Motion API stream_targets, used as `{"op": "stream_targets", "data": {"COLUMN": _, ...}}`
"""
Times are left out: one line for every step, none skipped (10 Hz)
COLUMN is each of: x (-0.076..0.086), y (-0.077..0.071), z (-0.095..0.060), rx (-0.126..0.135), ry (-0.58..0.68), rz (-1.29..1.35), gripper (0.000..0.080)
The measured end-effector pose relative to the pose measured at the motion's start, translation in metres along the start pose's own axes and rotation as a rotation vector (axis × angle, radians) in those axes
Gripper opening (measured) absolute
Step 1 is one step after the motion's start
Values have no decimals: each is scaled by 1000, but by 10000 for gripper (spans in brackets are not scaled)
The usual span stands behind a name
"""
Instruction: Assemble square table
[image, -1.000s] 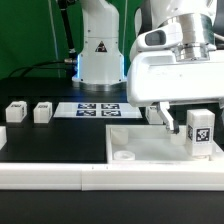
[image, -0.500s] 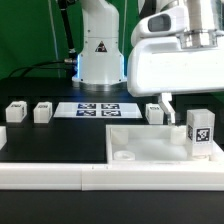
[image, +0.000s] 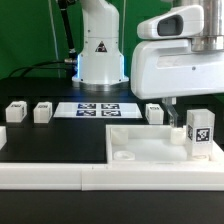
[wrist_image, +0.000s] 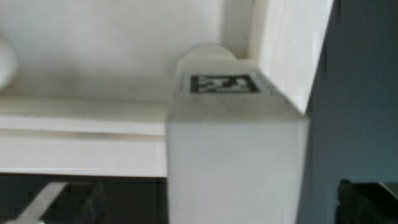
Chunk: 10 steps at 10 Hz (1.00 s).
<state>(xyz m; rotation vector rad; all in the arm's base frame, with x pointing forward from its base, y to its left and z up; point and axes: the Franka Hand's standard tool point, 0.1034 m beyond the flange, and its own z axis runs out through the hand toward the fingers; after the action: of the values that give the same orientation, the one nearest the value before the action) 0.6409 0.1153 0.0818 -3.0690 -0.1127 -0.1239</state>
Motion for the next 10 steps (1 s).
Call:
{"op": "stream_targets", "data": {"x": -2, "y": 0, "z": 5, "rx": -1, "ry": -2, "rz": 1, "gripper": 649}}
{"op": "stream_targets", "data": {"x": -4, "y": 2, "z": 8, "rx": -1, "ry": -7, "rz": 7, "gripper": 649}}
{"op": "stream_targets", "data": {"x": -4, "y": 2, "z": 8, "rx": -2, "ry": -6, "rz": 6, "gripper": 649}}
{"op": "stream_targets", "data": {"x": -4, "y": 2, "z": 8, "rx": -2, "ry": -7, "rz": 14, "gripper": 649}}
{"op": "stream_targets", "data": {"x": -4, "y": 2, "z": 8, "rx": -2, "ry": -7, "rz": 26, "gripper": 534}}
{"op": "stream_targets", "data": {"x": -4, "y": 2, "z": 8, "rx": -2, "ry": -7, "rz": 26, "gripper": 399}}
{"op": "stream_targets", "data": {"x": -4, "y": 2, "z": 8, "rx": -1, "ry": -7, "rz": 56, "gripper": 399}}
{"op": "stream_targets", "data": {"x": -4, "y": 3, "z": 8, "rx": -3, "ry": -6, "rz": 138, "gripper": 289}}
{"op": "stream_targets", "data": {"x": -4, "y": 4, "z": 8, "rx": -4, "ry": -6, "rz": 200, "gripper": 289}}
{"op": "stream_targets", "data": {"x": -4, "y": 4, "z": 8, "rx": -5, "ry": -6, "rz": 263, "gripper": 289}}
